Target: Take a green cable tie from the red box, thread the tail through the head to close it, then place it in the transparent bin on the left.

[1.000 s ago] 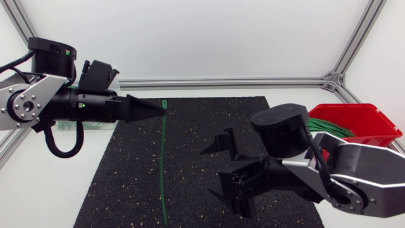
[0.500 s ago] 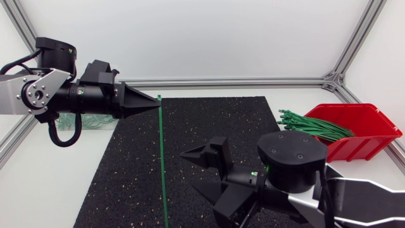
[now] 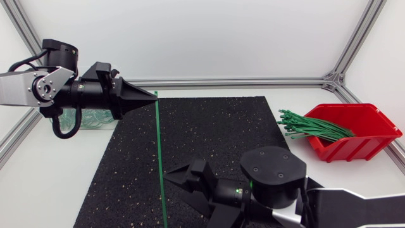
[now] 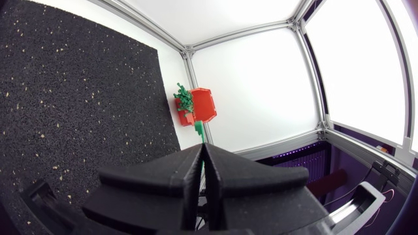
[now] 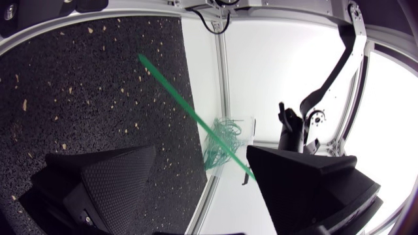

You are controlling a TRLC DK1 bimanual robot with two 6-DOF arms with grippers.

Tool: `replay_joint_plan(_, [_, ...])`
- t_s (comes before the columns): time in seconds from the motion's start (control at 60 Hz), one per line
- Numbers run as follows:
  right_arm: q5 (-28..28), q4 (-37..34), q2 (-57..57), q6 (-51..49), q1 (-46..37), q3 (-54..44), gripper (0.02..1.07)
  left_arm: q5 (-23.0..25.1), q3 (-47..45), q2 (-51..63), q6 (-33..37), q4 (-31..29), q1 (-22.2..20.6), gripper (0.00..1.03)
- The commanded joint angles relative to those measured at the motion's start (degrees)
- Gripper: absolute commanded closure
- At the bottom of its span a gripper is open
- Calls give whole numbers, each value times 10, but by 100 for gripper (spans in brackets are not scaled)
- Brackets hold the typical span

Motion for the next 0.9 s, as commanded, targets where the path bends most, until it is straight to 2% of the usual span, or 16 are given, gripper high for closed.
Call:
replay_joint_plan(0.0, [-30, 4, -1, -37, 6, -15, 7, 10, 21, 21, -17, 1, 9, 100])
replay_joint_plan(0.083, [-44, 4, -4, -44, 6, -16, 13, 16, 27, 36, -19, 1, 13, 100])
replay_joint_plan(0.267, [-68, 8, -5, -46, 12, -14, 17, 24, 29, 47, -25, 0, 14, 100])
replay_joint_plan(0.367, [-76, 9, -2, -58, 18, -16, 25, 25, 29, 48, -25, 0, 13, 100])
replay_joint_plan(0.883, [-149, 119, 90, -197, -9, -8, 24, 35, 25, 51, -17, -1, 4, 100])
